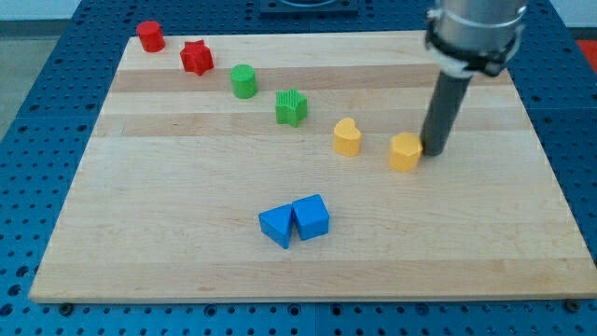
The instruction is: Move the blue blocks bottom right to the yellow hexagon
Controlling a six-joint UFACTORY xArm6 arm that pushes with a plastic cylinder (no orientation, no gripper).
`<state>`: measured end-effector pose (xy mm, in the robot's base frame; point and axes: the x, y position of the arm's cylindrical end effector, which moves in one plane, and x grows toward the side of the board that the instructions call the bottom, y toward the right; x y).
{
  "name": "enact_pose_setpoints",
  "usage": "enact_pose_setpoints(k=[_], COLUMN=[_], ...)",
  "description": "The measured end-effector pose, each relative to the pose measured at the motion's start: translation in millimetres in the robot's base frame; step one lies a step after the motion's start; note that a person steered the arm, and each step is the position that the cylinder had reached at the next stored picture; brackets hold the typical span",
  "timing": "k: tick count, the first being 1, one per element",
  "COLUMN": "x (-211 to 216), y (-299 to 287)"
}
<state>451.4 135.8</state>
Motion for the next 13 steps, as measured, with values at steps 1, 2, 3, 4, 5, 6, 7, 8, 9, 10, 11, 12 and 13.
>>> enact_pose_setpoints(k=[1,2,3,4,5,6,7,8,9,10,11,12,13], x=[21.0,20.0,14.5,-19.0,-8.5,48.6,109.7,157.7,167.6,166.6,156.6,112.3,74.6], y=[-19.7,0.8,39.8,46.6,51.7,84.2,63.3,8.4,-38.3,-128.3,-213.2,-242.1,-243.1])
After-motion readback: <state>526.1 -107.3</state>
